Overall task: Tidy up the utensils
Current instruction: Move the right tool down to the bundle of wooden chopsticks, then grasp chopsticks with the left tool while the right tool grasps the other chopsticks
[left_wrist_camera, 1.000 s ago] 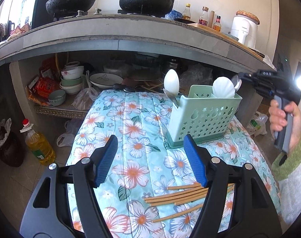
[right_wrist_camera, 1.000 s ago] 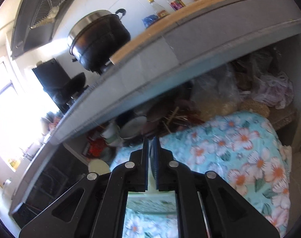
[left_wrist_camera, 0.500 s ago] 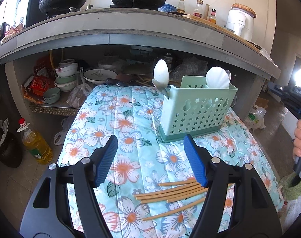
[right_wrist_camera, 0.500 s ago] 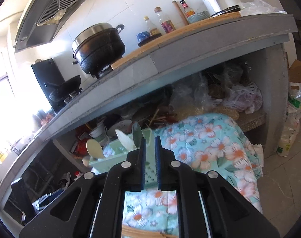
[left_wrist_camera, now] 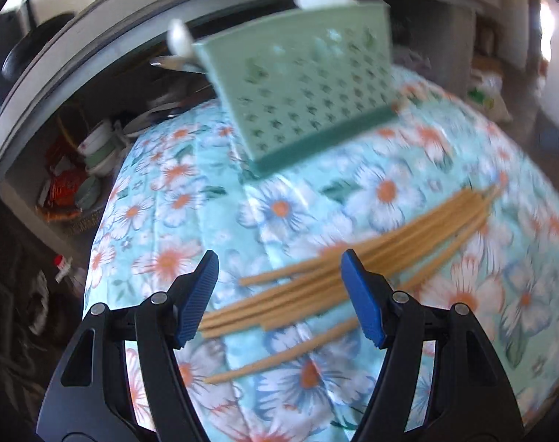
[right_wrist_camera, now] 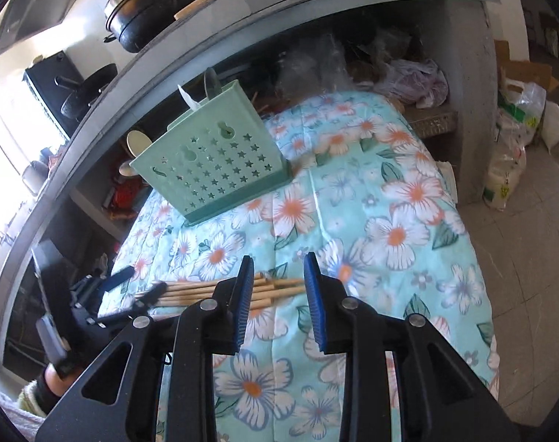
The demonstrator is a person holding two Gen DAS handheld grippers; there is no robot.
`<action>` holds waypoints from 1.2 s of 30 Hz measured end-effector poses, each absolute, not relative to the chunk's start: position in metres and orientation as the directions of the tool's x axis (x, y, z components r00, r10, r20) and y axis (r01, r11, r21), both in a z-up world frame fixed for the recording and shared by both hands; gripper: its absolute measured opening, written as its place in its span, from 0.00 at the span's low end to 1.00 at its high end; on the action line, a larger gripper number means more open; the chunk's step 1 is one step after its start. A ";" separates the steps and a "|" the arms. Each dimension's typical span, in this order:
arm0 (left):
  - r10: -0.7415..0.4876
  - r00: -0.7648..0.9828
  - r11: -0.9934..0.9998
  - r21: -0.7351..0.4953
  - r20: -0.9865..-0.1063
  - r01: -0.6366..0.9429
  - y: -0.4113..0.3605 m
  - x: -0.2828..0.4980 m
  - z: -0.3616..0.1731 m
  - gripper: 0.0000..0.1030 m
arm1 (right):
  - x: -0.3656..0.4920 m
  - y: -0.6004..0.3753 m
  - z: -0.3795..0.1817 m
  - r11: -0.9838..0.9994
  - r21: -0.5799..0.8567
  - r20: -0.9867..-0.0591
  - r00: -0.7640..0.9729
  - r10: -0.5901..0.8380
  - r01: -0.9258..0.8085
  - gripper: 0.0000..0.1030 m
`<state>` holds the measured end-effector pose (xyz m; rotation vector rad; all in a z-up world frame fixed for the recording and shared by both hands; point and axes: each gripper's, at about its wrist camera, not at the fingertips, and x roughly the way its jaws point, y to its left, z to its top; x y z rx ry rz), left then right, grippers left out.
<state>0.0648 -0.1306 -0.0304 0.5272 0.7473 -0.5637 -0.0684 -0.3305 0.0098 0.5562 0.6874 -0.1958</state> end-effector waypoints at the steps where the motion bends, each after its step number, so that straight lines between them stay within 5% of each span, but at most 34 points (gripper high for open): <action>1: -0.275 0.603 0.710 0.265 -0.749 0.652 -0.134 0.058 -0.034 0.63 | -0.071 -0.330 0.010 0.836 0.423 -0.646 0.764 0.007 0.349 0.28; 12: -0.451 0.589 0.624 0.235 -0.670 0.745 -0.125 0.013 -0.004 0.62 | -0.080 -0.344 0.004 0.809 0.463 -0.633 0.774 0.016 0.363 0.30; 25: -0.412 0.582 0.224 0.542 -0.701 0.810 -0.202 -0.029 -0.060 0.11 | -0.095 -0.357 0.000 0.775 0.502 -0.622 0.783 0.014 0.385 0.30; 36: -0.409 0.563 0.204 0.529 -0.718 0.823 -0.195 -0.032 -0.056 0.06 | -0.091 -0.365 -0.016 0.674 0.653 -0.586 0.794 0.161 0.345 0.30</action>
